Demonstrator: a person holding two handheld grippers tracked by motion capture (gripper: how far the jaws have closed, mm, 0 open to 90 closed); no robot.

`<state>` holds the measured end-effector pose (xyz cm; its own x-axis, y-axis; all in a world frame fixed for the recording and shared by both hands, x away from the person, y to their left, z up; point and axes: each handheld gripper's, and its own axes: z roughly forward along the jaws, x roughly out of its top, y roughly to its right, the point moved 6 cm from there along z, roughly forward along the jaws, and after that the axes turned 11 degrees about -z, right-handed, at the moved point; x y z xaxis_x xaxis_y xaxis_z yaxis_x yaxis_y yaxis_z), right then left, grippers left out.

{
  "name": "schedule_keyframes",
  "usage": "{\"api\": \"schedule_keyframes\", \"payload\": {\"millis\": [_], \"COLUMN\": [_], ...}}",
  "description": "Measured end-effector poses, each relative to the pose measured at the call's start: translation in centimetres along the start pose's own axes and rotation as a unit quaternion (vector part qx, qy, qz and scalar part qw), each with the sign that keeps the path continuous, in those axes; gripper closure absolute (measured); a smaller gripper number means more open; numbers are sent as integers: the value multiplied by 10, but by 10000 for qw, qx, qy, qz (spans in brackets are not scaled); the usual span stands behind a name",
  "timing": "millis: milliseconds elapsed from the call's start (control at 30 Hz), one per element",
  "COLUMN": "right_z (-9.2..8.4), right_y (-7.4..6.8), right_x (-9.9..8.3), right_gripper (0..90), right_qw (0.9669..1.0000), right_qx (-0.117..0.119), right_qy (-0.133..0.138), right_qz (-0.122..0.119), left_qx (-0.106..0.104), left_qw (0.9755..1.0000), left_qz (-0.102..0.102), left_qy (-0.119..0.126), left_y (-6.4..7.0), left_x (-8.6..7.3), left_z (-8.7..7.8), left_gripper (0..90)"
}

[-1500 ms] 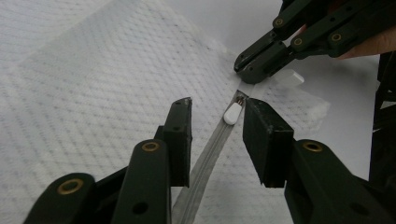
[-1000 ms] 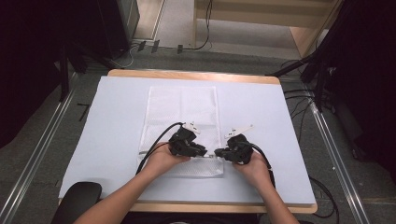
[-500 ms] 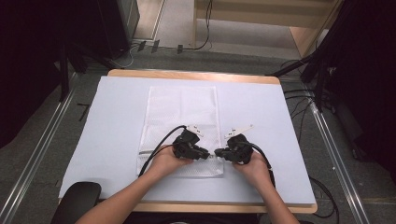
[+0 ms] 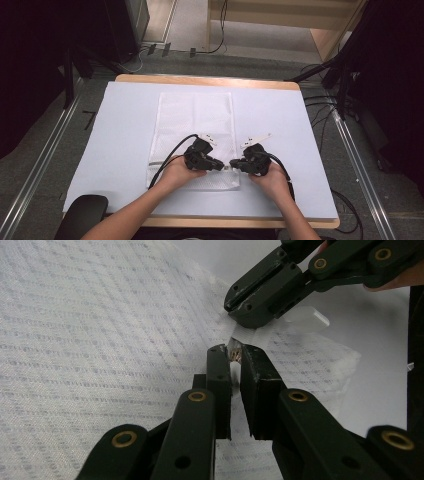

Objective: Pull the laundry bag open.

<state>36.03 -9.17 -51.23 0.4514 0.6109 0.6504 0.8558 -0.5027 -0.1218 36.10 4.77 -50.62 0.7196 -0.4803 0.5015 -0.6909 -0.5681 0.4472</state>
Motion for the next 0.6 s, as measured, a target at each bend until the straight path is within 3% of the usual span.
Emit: {"api": "schedule_keyframes", "payload": {"millis": [267, 400, 600], "right_z": [0, 0, 0], "right_y": [0, 0, 0], "right_x": [0, 0, 0], "right_gripper": [886, 886, 886], "right_qw": [10000, 10000, 10000], "right_qx": [-1, 4, 5], "right_qy": [0, -2, 1], "right_qz": [1, -7, -24], "left_qx": [-122, -47, -131], "left_qw": [9999, 10000, 9999], "left_qz": [-17, 71, -76], "left_qy": [-1, 5, -11], "left_y": [3, 4, 2], "left_x": [-2, -3, -2], "left_z": [5, 7, 7], "left_gripper": [822, 844, 875]}}
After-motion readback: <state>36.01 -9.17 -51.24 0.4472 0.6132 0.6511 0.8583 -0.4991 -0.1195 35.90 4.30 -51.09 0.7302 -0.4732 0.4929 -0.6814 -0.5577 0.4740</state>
